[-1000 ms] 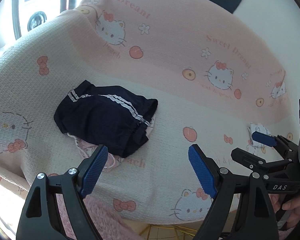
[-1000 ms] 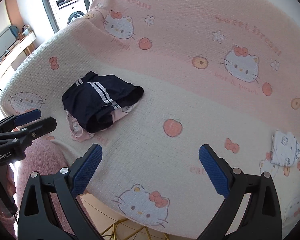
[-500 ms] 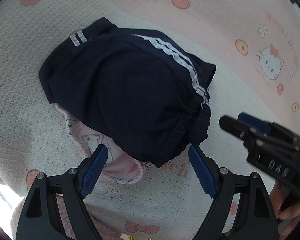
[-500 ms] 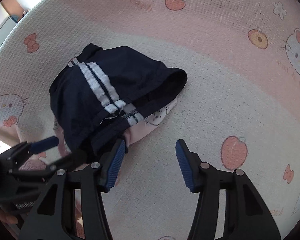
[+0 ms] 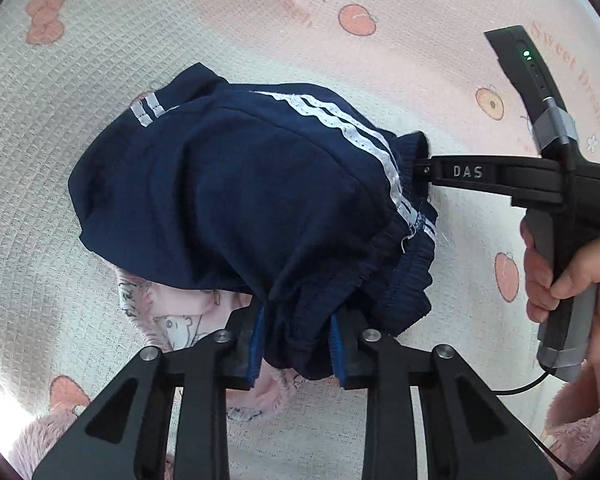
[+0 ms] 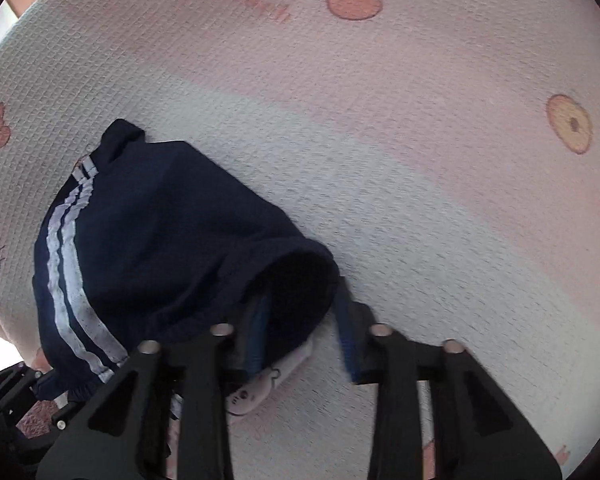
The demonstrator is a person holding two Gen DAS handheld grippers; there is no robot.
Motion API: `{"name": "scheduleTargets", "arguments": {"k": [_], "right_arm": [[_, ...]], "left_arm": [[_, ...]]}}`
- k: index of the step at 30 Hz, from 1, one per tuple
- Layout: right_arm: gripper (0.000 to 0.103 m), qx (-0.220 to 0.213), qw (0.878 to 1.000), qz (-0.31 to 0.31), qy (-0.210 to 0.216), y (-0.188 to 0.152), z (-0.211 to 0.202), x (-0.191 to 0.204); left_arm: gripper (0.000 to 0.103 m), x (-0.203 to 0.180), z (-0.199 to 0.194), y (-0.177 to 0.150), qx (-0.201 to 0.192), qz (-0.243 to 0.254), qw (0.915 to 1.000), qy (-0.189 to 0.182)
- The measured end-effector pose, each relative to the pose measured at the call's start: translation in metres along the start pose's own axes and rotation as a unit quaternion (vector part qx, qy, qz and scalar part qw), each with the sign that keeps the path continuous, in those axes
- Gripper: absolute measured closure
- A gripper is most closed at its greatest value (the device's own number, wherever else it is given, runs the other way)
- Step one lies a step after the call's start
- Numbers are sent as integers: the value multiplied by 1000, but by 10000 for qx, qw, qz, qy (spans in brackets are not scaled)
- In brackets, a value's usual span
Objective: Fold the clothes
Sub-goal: 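Reach both grippers toward the waistband of the navy striped shorts, then grasp the shorts waistband with both grippers and lift it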
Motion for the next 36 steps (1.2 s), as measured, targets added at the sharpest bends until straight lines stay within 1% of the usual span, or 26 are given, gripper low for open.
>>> {"name": "scheduleTargets", "arguments": {"k": [1, 3, 5, 8, 11, 13, 15, 17, 19, 22, 23, 25, 26, 28, 29, 30, 33, 36], "right_arm": [[94, -54, 9999, -57, 68, 1, -1, 2], [98, -202, 9996, -114, 150, 0, -7, 7], [99, -416, 9990, -11, 138, -3, -21, 12], [100, -786, 9968, 114, 46, -16, -61, 2], [100, -1084, 9940, 155, -51, -25, -102, 2], [100, -1340, 9906, 188, -194, -42, -140, 4], [100, -1624, 9860, 326, -204, -59, -179, 14], [100, -1894, 9806, 430, -268, -78, -214, 30], [100, -2124, 9743, 597, -444, -111, -253, 31], [100, -2308, 9669, 823, -714, -161, -306, 15], [100, -2311, 9655, 925, -760, -179, -323, -1], [99, -2244, 9634, 1217, -816, -219, -335, -18], [99, -2208, 9620, 1365, -842, -239, -341, -26], [98, -2134, 9586, 1660, -895, -279, -352, -42], [98, -1918, 9605, 1787, -933, -295, -346, -53], [97, -1757, 9611, 1950, -864, -309, -337, -60], [97, -1291, 9591, 2442, -624, -351, -312, -80], [94, -1027, 9630, 2324, -901, -363, -295, -85]], "left_arm": [[80, 3, -5, 4, -52, -13, 10000, -26], [84, 8, -20, 10, -174, -16, 9998, -78], [86, 6, -35, 14, -350, 11, 9993, -100], [88, 3, -60, 22, -616, 169, 9979, -119], [88, -7, -89, 16, -795, 381, 9959, -212], [88, -18, -110, 18, -887, 610, 9937, -321], [88, -26, -133, 16, -999, 825, 9904, -473], [88, -37, -150, 7, -1031, 974, 9864, -828], [88, -48, -164, 1, -1061, 1075, 9821, -1129], [88, -79, -178, -8, -1164, 1294, 9757, -1330], [88, -92, -182, -11, -1191, 1363, 9732, -1421], [88, -118, -188, -17, -1201, 1513, 9681, -1594], [88, -128, -188, -21, -1116, 1590, 9676, -1612], [88, -146, -183, -30, -879, 1699, 9693, -1546], [88, -151, -176, -36, -743, 1704, 9706, -1527], [88, -155, -169, -41, -600, 1677, 9723, -1511], [88, -158, -154, -58, -440, 1656, 9760, -1345], [88, -155, -147, -74, -375, 1790, 9763, -1161]]}}
Point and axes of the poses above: each gripper's, at about its wrist camera, not at the fingertips, and z roughly the way its jaws point, x to its left, y to its top, the point moved 5 cm from there along z, roughly the way its jaws point, and after that the axes turned 1 degree about -z, right-handed, at the moved point
